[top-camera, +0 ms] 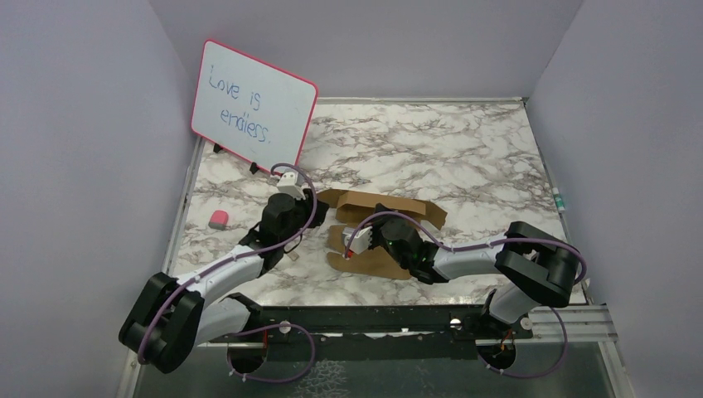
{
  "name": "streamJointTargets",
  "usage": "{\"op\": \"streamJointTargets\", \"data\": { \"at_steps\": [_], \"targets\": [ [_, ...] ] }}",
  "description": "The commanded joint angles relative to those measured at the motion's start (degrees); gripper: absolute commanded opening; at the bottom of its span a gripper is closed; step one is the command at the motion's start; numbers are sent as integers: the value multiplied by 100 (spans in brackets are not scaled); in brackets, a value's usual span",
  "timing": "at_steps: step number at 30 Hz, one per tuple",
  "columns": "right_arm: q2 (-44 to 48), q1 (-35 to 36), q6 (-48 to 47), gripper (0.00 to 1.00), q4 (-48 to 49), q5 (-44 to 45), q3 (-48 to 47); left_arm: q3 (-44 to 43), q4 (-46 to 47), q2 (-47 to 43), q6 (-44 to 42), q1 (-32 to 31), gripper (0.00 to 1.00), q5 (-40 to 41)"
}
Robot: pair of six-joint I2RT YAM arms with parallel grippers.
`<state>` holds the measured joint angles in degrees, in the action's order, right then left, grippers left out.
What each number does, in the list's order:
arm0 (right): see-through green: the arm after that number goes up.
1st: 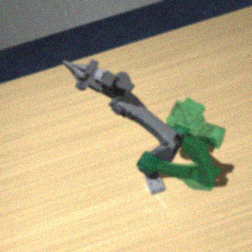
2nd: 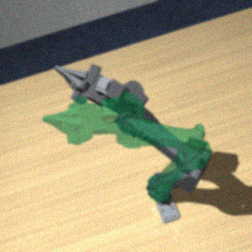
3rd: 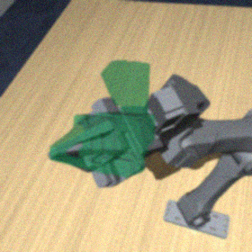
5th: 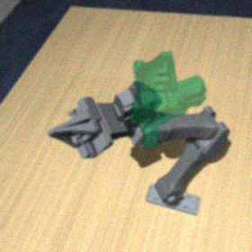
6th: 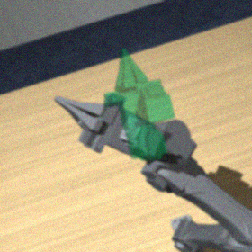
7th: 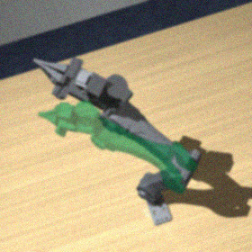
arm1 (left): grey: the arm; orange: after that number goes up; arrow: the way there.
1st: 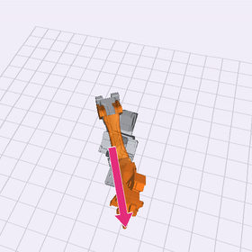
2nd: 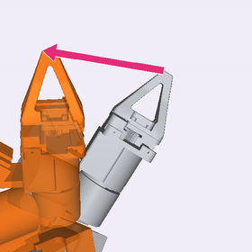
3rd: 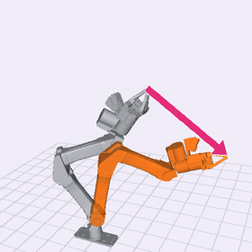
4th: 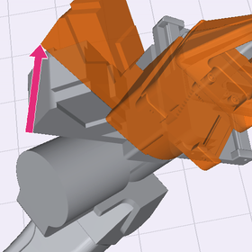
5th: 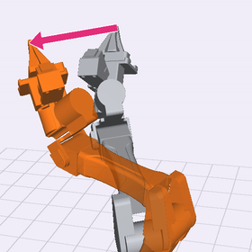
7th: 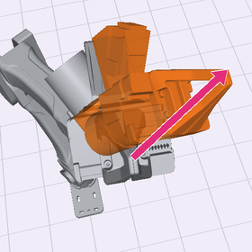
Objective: Fold the paper box
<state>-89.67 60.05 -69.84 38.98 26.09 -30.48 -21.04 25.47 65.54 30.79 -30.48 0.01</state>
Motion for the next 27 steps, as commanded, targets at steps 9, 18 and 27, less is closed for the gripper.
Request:
{"op": "streamJointTargets", "data": {
  "at_steps": [9, 18, 27],
  "targets": [
    [29, 59, 180, 1, -368, -176, 45, -360, -693, -16, -1180, 694, 53, 794],
    [-22, 59, 198, 1, -400, -211, 16, -642, -210, 703, -1728, 775, 59, 32],
    [-54, 57, 192, 1, -336, -204, 15, -902, -157, 1111, -1937, 780, 38, -378]
  ]
}}
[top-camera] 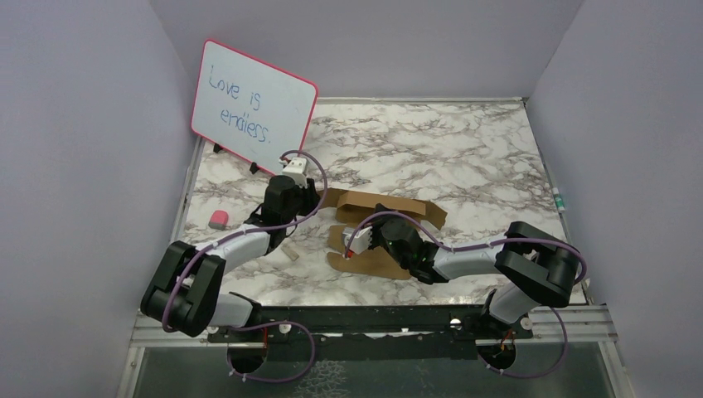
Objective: Fold the paper box
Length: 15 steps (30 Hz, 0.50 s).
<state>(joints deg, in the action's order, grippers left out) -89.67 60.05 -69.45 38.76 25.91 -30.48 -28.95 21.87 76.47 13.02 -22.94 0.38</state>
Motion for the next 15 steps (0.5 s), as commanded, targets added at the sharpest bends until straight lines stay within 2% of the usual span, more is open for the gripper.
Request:
{"op": "streamJointTargets", "data": {
  "at_steps": [1, 4, 9, 15],
  "targets": [
    [-56, 59, 137, 1, -265, -183, 22, -76, 215, -28, -113, 26, 34, -518],
    [-97, 59, 107, 1, -184, -163, 29, 44, 226, -222, 83, 2, 23, -712],
    [-181, 59, 73, 1, -85, -104, 31, 233, 252, -502, 424, -118, 12, -995],
    [-187, 59, 32, 1, 30, -60, 49, 407, 248, -849, 683, -397, 3, -967]
  ]
}}
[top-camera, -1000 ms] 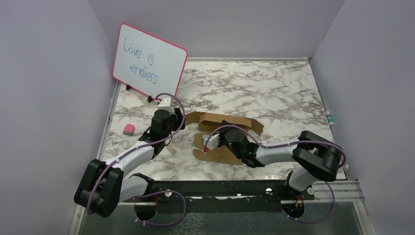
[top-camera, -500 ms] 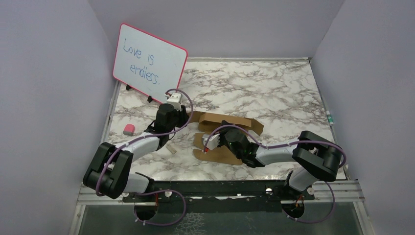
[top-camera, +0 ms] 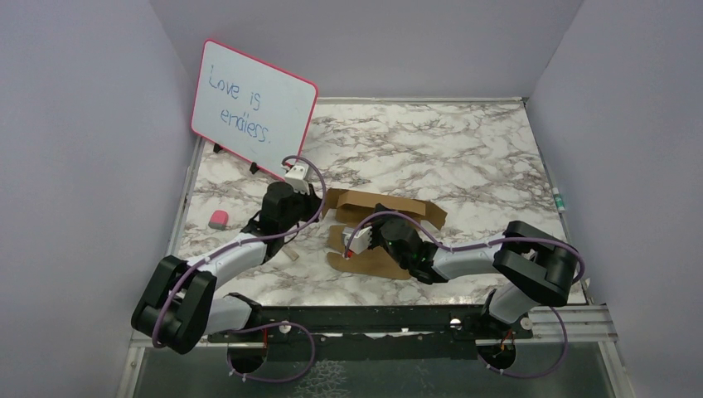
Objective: Fold the paper box
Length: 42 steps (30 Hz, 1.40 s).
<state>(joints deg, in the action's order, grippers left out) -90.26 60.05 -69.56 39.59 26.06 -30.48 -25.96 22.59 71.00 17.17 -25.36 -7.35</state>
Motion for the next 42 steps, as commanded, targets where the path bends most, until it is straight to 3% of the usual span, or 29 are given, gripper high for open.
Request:
{"op": "streamJointTargets", "data": {
  "at_steps": [1, 24, 36, 42],
  "targets": [
    [-129, 59, 31, 1, -38, -68, 51, 135, 169, -339, 300, -195, 2, -174],
    [-214, 59, -14, 1, 121, 15, 77, 160, 11, -447, 1695, -966, 0, 164],
    [-97, 66, -24, 1, -8, -121, 166, 442, 174, -408, 2567, -1432, 0, 979],
    [-272, 198, -249, 1, 388, 38, 309, 670, 588, -172, 2761, -1693, 4, 1179]
  ]
}}
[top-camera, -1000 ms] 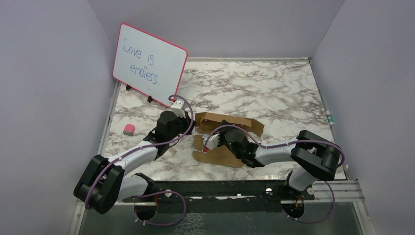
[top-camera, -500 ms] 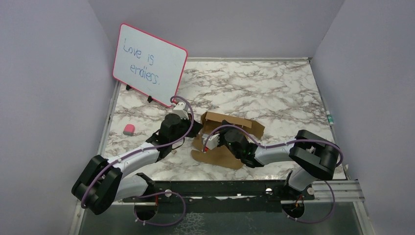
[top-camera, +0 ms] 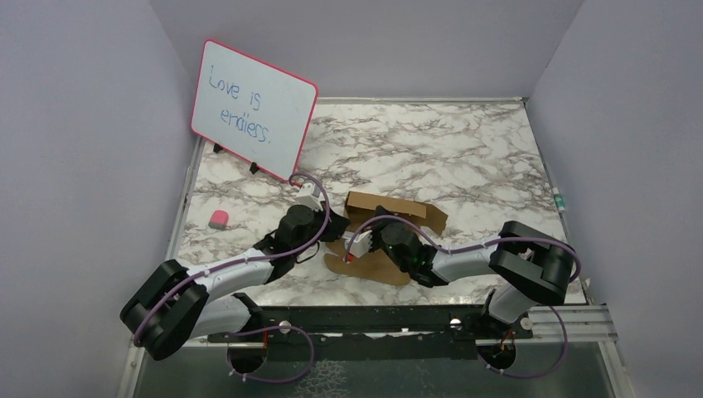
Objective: Fold the paper box
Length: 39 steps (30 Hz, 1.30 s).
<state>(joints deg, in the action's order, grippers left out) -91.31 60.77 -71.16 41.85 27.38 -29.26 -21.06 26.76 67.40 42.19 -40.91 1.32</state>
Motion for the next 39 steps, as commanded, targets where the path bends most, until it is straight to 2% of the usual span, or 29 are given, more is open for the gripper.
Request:
{"op": "streamJointTargets", "data": {
  "at_steps": [1, 10, 18, 25, 28, 31, 39],
  "targets": [
    [-202, 134, -136, 1, 232, -52, 206, 181, 179, 202, 237, -145, 6, 308],
    [-226, 146, -287, 1, 417, 64, 298, 354, 158, -395, -586, -142, 27, 489],
    [-222, 145, -312, 1, 306, 110, 298, 515, -193, -1485, -1287, -128, 45, 618],
    [-171, 145, -294, 1, 266, 96, 288, 418, -764, -2002, -1789, 171, 49, 1072],
    [-113, 145, -264, 1, 204, 55, 277, 363, -866, -1919, -1782, 664, 49, 1047],
    [-79, 145, -254, 1, 153, 49, 263, 331, -771, -1584, -1593, 1371, 49, 481],
    [-59, 148, -247, 1, 122, 18, 245, 216, -85, -323, -1925, 1497, 54, -126]
  ]
}}
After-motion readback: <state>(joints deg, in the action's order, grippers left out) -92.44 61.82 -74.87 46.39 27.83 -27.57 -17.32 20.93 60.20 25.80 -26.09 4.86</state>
